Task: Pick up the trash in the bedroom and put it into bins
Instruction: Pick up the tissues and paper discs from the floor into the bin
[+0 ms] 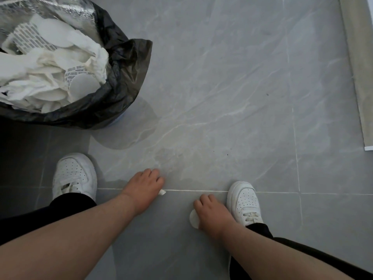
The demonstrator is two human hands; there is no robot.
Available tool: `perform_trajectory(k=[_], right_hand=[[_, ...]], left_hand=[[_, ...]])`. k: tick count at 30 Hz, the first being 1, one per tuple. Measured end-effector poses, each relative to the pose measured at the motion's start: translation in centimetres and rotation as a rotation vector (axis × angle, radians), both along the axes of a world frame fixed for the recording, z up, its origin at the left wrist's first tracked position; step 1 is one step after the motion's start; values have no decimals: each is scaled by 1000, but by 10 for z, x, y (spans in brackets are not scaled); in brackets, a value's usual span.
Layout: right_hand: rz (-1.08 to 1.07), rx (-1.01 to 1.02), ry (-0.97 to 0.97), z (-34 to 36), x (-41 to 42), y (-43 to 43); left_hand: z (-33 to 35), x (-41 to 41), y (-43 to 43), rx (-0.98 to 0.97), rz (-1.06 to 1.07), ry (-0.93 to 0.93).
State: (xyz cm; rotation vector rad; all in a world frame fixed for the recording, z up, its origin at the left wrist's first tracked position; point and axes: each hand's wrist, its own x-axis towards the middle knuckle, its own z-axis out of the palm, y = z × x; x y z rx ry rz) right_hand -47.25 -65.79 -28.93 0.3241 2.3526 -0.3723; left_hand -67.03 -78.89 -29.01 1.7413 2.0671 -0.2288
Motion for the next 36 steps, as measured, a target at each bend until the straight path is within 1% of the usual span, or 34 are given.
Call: perform_trajectory(k=[2, 3, 6, 8, 10, 12, 14, 16, 18, 20, 22, 24, 25, 26, 29, 34, 36], right_hand=[[-52, -56, -11, 2, 1, 0], [-57, -50, -43, 3, 1, 1], [-70, -64, -53, 2, -3, 3], [-149, -91, -80, 1, -5, 3], [-277, -132, -102, 1, -10, 4], [-452, -185, -88, 3, -19, 7], [-635, -247, -42, 5, -31, 14], [-754, -279, 26, 8, -48, 24], [-839, -307, 103, 14, -68, 35], [-977, -432, 186, 28, -88, 47], [-1106, -564, 248, 46, -108, 61], [-1178, -645, 320, 71, -128, 75], [-1201, -675, 358, 85, -138, 83], [-1221, -701, 396, 100, -148, 91], [-1222, -743, 476, 146, -174, 108], [-1161, -814, 602, 214, -218, 113], [-1146, -843, 633, 230, -242, 104]], left_hand=[[-1, -2, 1, 22, 3, 9], [0, -3, 1, 25, 3, 21], [0, -4, 3, 21, 11, 65], [-4, -4, 3, 35, 22, 83], [-8, -5, 3, 37, 29, 68], [-3, -5, 8, 54, 45, 33], [0, -6, 13, 29, 131, -54], [6, -11, 22, -86, 353, -223], [12, -18, 33, -58, 664, -454], [24, -28, 49, 17, 905, -681], [45, -40, 69, 62, 1049, -910], [75, -55, 88, 73, 1124, -1127], [91, -64, 98, 67, 1122, -1203], [109, -72, 107, 60, 1085, -1237], [167, -99, 123, 68, 950, -1240], [250, -151, 112, 135, 820, -1122], [272, -176, 93, 201, 829, -1054]])
